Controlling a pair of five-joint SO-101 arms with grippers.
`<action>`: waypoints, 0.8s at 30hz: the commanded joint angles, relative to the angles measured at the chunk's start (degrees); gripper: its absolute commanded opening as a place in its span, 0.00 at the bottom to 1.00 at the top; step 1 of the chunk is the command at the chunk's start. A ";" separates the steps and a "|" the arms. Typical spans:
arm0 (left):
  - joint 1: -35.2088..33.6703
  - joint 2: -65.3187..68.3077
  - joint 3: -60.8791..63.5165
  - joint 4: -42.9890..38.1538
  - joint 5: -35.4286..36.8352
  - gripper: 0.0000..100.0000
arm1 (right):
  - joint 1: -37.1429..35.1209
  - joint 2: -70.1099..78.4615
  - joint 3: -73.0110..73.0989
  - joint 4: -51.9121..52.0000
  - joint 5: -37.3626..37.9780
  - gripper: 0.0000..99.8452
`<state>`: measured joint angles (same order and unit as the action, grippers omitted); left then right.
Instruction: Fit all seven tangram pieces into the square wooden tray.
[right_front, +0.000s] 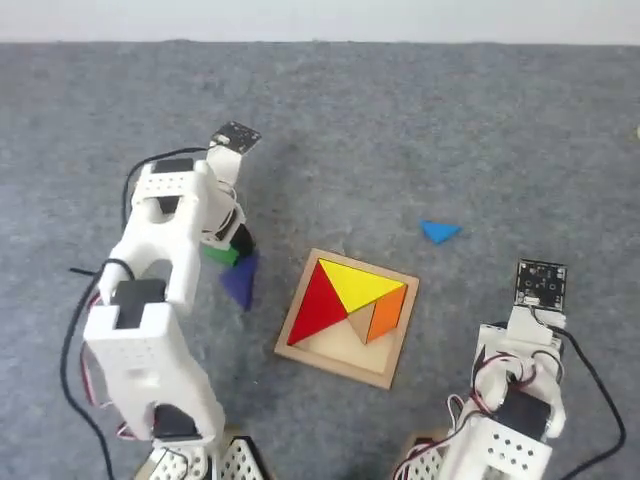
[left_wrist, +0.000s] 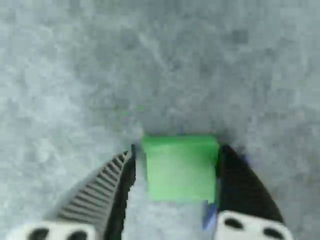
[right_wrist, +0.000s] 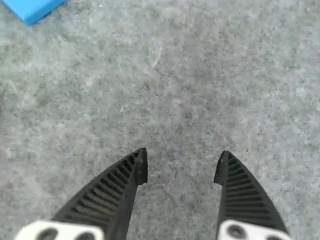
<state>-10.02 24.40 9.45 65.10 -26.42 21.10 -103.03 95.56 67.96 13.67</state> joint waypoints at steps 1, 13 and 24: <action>-0.53 2.37 -4.26 -0.26 -1.67 0.25 | 0.48 -0.31 0.88 -0.13 0.53 0.22; -0.26 3.52 -11.47 10.37 -1.67 0.09 | 0.48 -0.31 0.88 -0.22 0.53 0.22; 5.45 -13.80 -11.91 24.00 -1.58 0.09 | 0.48 -0.31 0.88 -0.22 0.53 0.22</action>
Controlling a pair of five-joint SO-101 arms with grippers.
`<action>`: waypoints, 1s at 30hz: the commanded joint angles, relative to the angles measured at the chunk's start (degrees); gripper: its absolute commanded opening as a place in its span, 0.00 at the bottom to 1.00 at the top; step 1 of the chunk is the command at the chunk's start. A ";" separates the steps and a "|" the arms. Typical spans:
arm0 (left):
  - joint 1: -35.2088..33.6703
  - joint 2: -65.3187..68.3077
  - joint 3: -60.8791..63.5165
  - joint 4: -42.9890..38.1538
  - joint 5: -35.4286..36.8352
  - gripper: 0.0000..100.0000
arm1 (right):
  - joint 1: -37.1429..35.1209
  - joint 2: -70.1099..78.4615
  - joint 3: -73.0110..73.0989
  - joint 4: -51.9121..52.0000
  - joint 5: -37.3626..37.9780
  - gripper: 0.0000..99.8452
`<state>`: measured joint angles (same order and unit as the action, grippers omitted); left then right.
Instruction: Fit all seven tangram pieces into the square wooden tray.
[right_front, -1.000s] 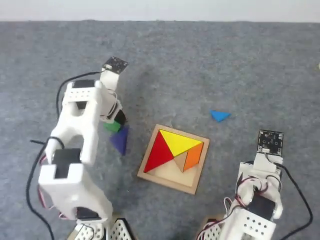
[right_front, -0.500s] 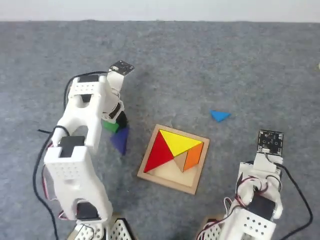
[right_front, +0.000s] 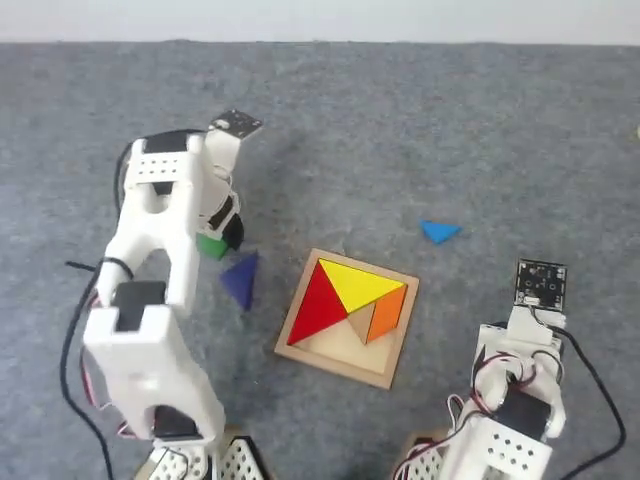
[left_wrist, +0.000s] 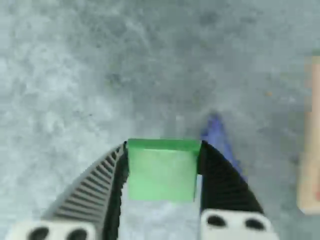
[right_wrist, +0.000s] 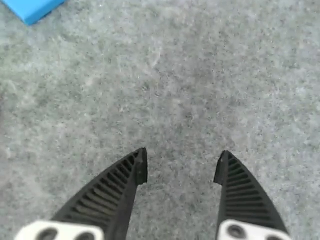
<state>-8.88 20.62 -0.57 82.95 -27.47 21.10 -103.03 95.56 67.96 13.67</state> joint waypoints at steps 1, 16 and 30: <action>5.80 -12.04 -1.36 7.47 0.00 0.09 | 0.48 -0.31 0.88 -0.22 0.53 0.22; 41.05 -34.64 37.14 -8.44 3.43 0.09 | 0.57 -0.48 0.88 -0.31 0.53 0.22; 46.59 -21.80 31.34 -12.31 6.15 0.10 | 0.66 -0.66 0.88 -0.31 0.53 0.22</action>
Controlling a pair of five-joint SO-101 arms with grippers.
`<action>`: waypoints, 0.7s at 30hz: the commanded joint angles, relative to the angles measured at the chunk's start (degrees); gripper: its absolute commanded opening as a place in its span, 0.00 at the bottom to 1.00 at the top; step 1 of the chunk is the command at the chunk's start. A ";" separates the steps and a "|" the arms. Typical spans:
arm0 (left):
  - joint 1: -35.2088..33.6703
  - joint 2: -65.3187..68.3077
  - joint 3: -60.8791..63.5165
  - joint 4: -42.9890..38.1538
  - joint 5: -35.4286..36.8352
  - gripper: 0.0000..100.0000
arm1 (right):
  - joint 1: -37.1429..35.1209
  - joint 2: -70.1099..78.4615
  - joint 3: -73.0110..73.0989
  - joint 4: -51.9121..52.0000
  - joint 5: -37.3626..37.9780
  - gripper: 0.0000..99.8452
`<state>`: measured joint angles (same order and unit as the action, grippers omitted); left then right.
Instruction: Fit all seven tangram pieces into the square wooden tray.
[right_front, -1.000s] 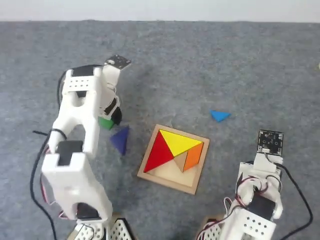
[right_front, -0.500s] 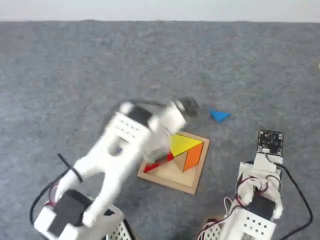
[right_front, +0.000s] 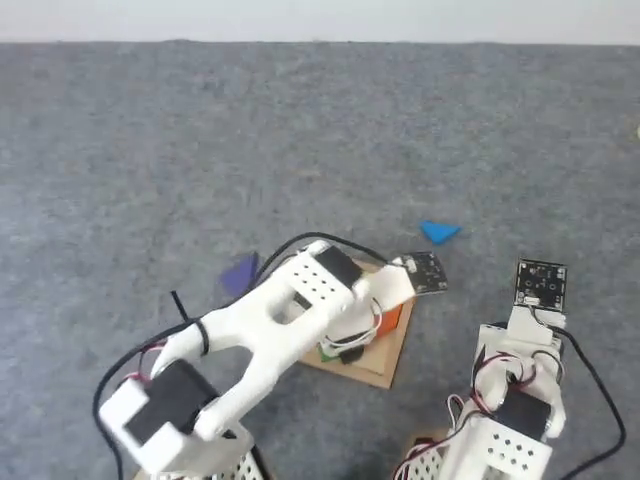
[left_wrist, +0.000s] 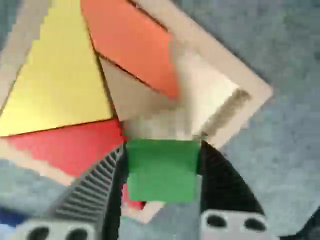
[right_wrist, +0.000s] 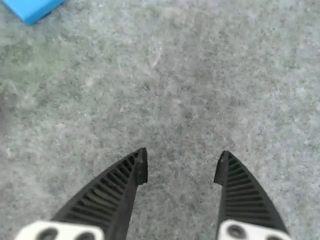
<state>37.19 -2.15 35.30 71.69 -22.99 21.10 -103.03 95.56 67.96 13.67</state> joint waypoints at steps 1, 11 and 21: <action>0.53 1.49 -5.23 -1.05 1.76 0.12 | 0.66 -0.66 0.88 -0.31 0.53 0.22; 0.26 2.20 -6.55 -1.85 1.85 0.21 | 0.66 -0.66 0.88 -0.22 0.53 0.22; 0.18 2.20 -6.46 -1.58 5.10 0.27 | 0.66 -0.66 0.88 -0.22 0.53 0.22</action>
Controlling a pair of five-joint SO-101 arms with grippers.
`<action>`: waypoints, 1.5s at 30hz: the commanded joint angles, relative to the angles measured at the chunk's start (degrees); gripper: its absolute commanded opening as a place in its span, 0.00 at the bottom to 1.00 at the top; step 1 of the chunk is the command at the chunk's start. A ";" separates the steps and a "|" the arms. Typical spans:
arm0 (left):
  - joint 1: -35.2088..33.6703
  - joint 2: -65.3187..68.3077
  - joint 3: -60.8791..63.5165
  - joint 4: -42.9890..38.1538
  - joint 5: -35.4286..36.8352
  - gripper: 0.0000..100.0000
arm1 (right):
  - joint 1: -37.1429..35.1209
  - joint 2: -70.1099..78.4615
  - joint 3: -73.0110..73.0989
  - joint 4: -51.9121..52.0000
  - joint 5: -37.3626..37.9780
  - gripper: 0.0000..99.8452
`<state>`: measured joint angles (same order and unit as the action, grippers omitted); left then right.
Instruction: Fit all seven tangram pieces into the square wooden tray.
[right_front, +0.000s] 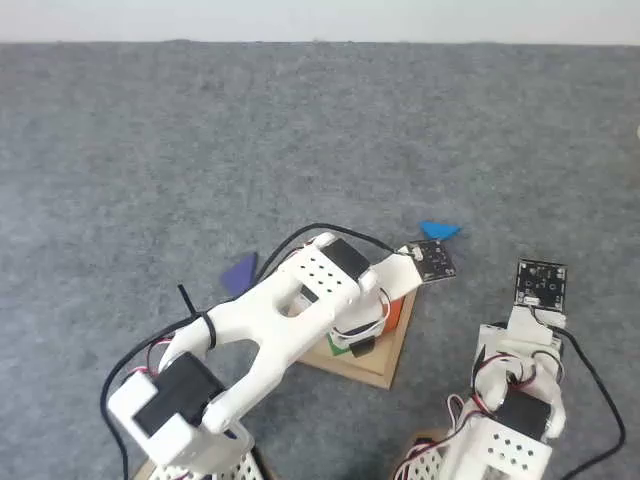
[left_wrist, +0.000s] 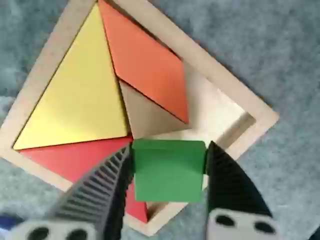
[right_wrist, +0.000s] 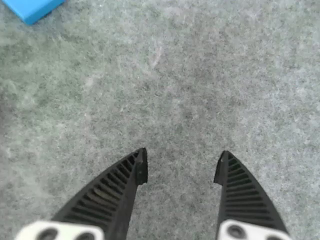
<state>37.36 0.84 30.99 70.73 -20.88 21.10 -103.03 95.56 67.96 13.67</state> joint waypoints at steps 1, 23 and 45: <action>0.00 -0.70 -2.15 -0.62 3.25 0.30 | 0.66 -0.66 0.88 -0.22 0.53 0.22; -11.25 -0.26 -5.49 -1.41 1.14 0.35 | 0.66 -0.66 0.88 -0.22 0.53 0.22; -11.78 9.32 -2.68 -8.62 -0.97 0.35 | 0.66 -0.66 0.88 -0.04 0.53 0.22</action>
<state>25.93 9.19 28.53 63.16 -20.53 21.10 -103.03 95.56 67.96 13.67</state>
